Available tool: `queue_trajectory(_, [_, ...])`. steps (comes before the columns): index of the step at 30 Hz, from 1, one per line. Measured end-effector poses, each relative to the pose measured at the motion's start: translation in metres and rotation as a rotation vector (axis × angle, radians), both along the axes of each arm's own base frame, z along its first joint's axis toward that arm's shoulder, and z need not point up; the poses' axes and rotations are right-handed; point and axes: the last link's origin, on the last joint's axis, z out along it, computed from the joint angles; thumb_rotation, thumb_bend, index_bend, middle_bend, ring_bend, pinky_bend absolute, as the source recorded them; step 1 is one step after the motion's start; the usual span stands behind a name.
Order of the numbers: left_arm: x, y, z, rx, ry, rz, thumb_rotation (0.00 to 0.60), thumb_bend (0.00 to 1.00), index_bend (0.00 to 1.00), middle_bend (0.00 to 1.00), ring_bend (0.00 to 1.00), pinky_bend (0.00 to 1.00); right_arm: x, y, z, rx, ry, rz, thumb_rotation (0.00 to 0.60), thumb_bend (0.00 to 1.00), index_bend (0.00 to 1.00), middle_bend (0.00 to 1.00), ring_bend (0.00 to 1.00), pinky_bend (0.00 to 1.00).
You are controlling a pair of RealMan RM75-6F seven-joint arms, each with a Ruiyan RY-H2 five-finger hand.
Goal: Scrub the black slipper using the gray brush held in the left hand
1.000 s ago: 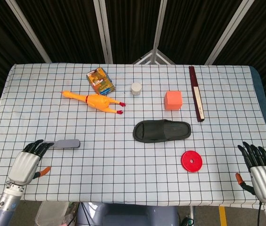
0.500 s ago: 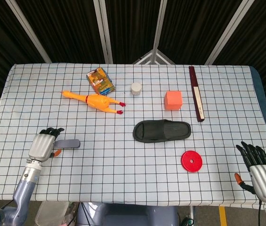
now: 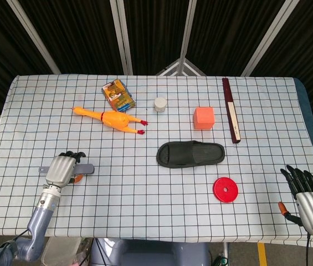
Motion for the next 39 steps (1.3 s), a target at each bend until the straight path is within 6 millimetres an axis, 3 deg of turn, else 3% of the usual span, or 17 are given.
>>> queue_trajectory(24, [-0.002, 0.005, -0.012, -0.059, 0.022, 0.027, 0.600, 0.29, 0.32, 0.44, 0.34, 0.42, 0.000, 0.000, 0.002, -0.009, -0.004, -0.003, 0.600, 0.41, 0.00, 0.00, 0.00, 0.00])
queue_trajectory(39, [0.005, 0.000, -0.007, -0.032, 0.020, -0.022, 0.600, 0.27, 0.35, 0.47, 0.36, 0.43, 0.000, -0.001, 0.000, 0.000, -0.002, -0.009, 0.600, 0.41, 0.00, 0.00, 0.00, 0.00])
